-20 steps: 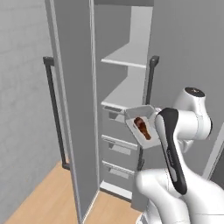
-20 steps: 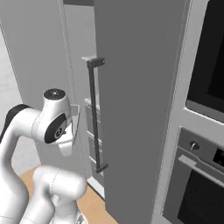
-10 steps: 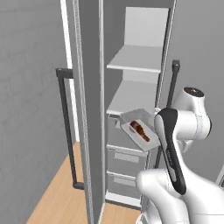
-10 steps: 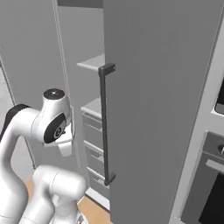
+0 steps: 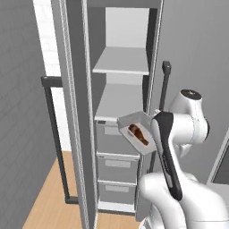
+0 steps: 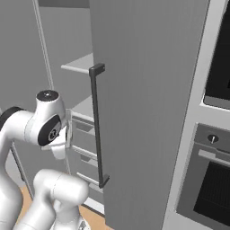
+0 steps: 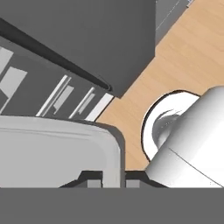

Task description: Take the meat container that has the chicken drumstick and place it on the second highest rack of the freezer. Then take the vegetable container that has the garlic and lemon and place it on the highest rack of the freezer.

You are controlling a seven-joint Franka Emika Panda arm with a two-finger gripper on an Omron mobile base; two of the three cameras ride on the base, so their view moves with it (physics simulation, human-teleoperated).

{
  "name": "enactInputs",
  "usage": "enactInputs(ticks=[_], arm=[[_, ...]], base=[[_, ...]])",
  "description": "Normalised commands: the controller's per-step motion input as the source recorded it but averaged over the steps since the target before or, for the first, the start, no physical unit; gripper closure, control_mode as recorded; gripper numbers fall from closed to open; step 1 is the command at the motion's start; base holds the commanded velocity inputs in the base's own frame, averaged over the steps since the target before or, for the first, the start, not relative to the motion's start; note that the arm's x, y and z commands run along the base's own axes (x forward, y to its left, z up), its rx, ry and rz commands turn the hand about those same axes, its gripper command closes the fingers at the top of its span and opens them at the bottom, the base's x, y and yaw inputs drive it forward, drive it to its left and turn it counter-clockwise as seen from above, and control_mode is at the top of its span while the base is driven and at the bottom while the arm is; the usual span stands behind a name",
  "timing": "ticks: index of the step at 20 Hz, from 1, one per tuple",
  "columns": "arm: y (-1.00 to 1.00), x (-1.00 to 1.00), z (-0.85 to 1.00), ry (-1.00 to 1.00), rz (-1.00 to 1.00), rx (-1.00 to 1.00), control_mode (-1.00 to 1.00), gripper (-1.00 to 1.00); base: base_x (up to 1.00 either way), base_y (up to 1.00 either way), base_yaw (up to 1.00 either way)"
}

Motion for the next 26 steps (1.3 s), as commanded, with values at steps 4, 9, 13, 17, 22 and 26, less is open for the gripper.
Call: enactInputs(ticks=[4, 9, 13, 17, 22, 26], arm=[[0.66, 0.29, 0.0, 0.0, -0.37, -0.02, -1.0, 1.0], [0.05, 0.63, 0.0, 0.0, -0.43, 0.0, -1.0, 1.0], [-0.19, 0.72, 0.0, 0.05, -0.39, 0.0, -1.0, 1.0], [-0.12, 0.91, 0.0, 0.01, -0.28, 0.0, -1.0, 1.0], [0.0, 1.0, 0.0, 0.0, -0.1, 0.0, -1.0, 1.0], [0.0, 0.8, 0.0, 0.0, -0.03, 0.0, -1.0, 1.0]], base=[[0.0, 0.0, 0.0], [0.0, 0.0, 0.0], [0.0, 0.0, 0.0], [0.0, 0.0, 0.0], [0.0, 0.0, 0.0], [0.0, 0.0, 0.0]])
